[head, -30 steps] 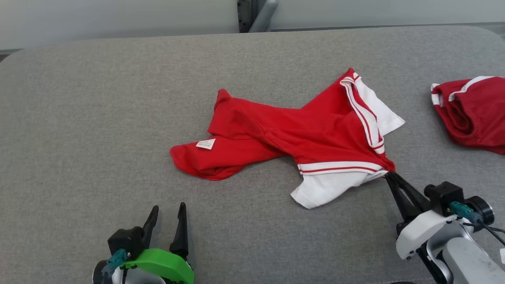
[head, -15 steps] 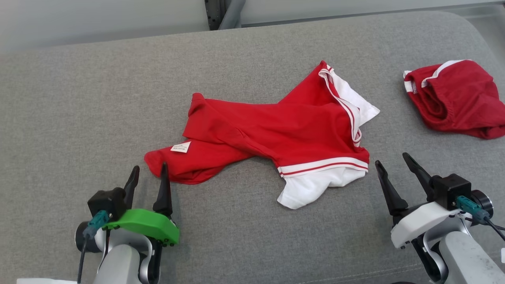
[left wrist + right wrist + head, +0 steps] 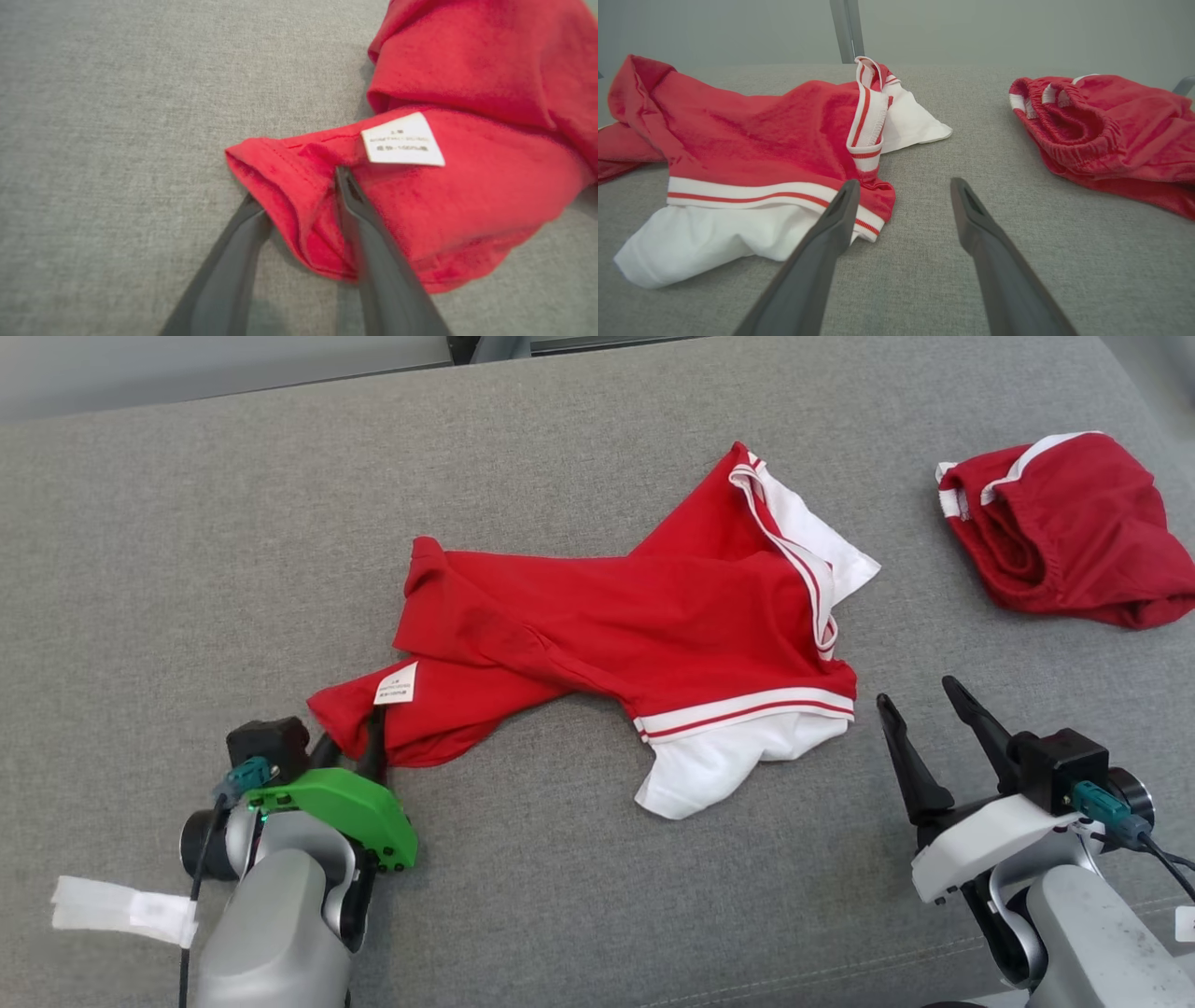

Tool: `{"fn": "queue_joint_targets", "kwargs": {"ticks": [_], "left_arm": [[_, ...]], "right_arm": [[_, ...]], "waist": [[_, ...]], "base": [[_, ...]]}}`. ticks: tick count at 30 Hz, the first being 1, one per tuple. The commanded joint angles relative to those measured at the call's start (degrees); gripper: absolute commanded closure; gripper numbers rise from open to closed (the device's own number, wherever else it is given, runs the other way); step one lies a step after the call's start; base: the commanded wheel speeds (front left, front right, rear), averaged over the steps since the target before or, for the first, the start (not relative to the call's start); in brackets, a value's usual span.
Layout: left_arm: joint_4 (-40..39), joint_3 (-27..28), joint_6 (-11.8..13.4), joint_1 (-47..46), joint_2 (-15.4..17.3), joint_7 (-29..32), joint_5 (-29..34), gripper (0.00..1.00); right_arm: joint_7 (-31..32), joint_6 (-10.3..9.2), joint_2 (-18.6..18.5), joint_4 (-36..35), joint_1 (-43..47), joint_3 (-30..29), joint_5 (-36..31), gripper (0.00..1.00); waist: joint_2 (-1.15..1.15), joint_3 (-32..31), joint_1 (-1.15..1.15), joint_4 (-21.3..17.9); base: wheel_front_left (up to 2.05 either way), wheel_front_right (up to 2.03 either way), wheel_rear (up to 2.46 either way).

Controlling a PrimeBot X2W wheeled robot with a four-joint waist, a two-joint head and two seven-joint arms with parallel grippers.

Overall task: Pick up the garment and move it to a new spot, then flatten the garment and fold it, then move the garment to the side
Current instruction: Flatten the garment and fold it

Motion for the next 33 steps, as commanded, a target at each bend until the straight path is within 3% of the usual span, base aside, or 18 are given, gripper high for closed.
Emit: {"fn": "queue_joint_targets", "kwargs": {"ticks": [1,8,15,16,17,18,22,26,29,33], "left_arm": [[1.60,-1.45,-0.46,-0.38,0.39,0.39,0.48,1.00],[-1.14,-5.69,-0.28,-9.84,6.83,-1.06,3.41,1.00],[-12.94,-3.97,2.79,-15.65,12.99,-1.02,9.83,1.00],[-13.09,-3.18,2.72,-14.77,13.59,-0.91,10.10,0.82],[-11.95,-2.85,2.75,-14.07,13.78,-0.89,10.01,0.16],[-10.52,-2.37,2.98,-13.57,13.86,-0.89,9.77,0.00],[-3.98,0.17,4.44,-11.35,12.90,-0.91,7.71,0.00],[-3.20,2.46,6.55,-8.19,10.93,-0.91,6.52,0.00],[-4.47,4.64,8.21,-6.83,10.38,-0.92,5.95,0.00],[-12.53,7.14,10.78,-6.23,8.69,-0.91,7.54,0.00]], "right_arm": [[-0.13,-0.05,0.08,-0.12,-0.53,-0.36,0.25,0.00],[-0.13,-0.05,1.08,-0.62,-1.65,-0.43,0.46,0.00],[-0.13,-0.05,2.07,-0.73,-3.13,0.20,1.02,0.00],[-0.13,-0.05,2.35,-0.34,-3.40,0.30,1.25,0.00],[-0.13,-0.05,2.53,-0.11,-3.48,0.42,1.29,0.00],[-0.13,-0.05,2.77,0.10,-3.55,0.41,1.45,0.00],[-0.13,-0.05,3.07,0.66,-3.46,-0.02,2.04,0.00],[-0.13,-0.05,3.02,0.56,-2.53,-1.04,2.00,0.00],[-0.14,-0.05,3.05,0.65,-2.58,-1.10,1.87,0.00],[-0.13,-0.05,3.24,0.35,-3.61,-0.79,1.79,0.00]], "waist": [[0.00,0.15,0.00,0.06],[0.00,1.54,0.00,-0.13],[0.00,3.65,0.00,-1.78],[0.00,4.09,0.00,-2.43],[0.00,4.21,0.00,-2.74],[0.00,4.28,0.00,-3.02],[0.00,4.53,0.00,-3.47],[0.00,4.59,0.00,-2.67],[0.00,4.59,0.00,-2.00],[0.00,4.68,0.00,-1.55]], "base": [[0.00,0.00,0.00],[0.00,0.00,0.00],[0.00,0.00,0.00],[0.00,0.00,0.00],[0.00,0.00,0.00],[0.00,0.00,0.00],[0.00,0.00,0.00],[0.00,0.00,0.00],[0.00,0.00,0.00],[0.00,0.00,0.00]]}}
